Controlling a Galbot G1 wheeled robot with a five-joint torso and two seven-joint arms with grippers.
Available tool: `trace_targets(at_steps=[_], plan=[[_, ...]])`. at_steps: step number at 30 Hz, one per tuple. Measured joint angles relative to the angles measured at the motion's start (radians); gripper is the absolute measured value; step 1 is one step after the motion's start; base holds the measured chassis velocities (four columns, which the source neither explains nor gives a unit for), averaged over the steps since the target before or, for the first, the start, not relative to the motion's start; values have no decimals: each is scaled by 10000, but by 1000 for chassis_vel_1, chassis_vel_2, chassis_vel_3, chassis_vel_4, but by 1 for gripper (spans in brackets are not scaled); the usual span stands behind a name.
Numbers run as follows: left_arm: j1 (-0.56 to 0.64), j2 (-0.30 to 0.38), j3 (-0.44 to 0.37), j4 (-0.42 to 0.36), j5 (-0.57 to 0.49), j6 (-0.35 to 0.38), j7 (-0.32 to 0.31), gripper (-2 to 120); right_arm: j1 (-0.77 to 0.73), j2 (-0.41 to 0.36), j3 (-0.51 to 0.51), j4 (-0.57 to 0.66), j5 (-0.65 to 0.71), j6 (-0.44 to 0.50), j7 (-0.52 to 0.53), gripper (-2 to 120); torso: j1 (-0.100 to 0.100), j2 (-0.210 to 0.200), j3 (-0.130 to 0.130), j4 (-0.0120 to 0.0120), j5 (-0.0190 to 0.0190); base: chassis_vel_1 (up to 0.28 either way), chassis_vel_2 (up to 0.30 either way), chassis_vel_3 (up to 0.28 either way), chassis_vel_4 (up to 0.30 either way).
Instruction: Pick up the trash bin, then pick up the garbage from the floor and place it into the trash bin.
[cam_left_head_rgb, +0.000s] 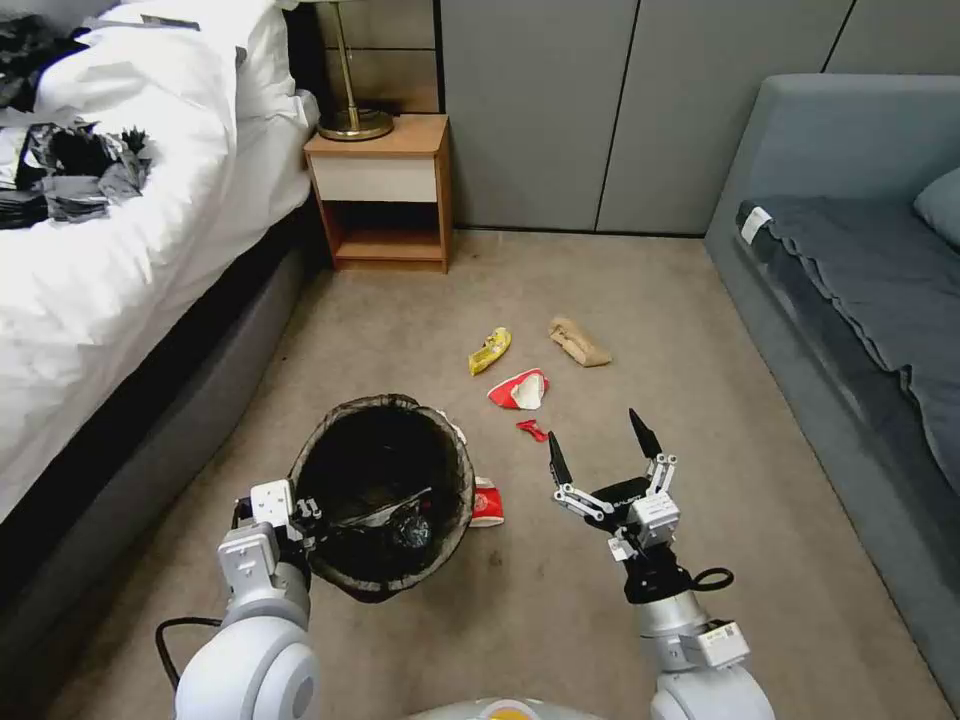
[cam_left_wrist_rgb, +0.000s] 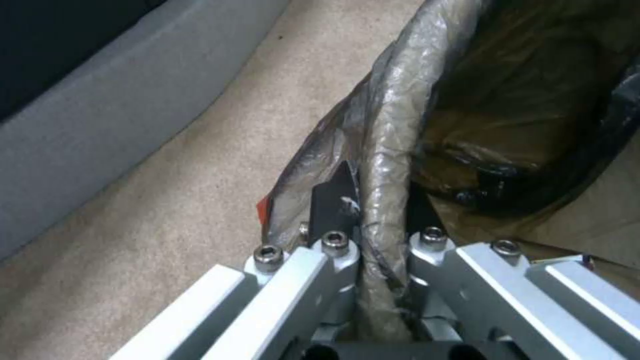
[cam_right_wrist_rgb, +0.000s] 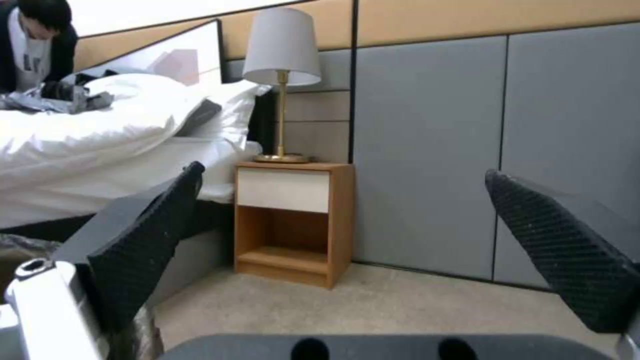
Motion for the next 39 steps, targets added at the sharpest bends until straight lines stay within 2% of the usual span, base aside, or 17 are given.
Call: trace_targets(at_steps=[11,26,30,39], plan=[[42,5,36,-36,40,4,-4,0,-1,30,6,-16,17,57,37,100,-1,0,-1,1,0,-33,31,31,-26],[16,-26,60,-60,47,15,-13,0,65,-1,47,-71,64,124,25,100,1,0,2,3,-1,-203,201,208,-196],[-13,-53,100,-61,64,18,-16,0,141,17,49,-245,40,507,-163,100,1,0,2,-1,2,-167,171,167,-151],[-59,-66,118,-56,71,27,-25,0,234,35,61,-326,-113,694,-224,100,1,0,0,1,1,-26,37,37,-20]])
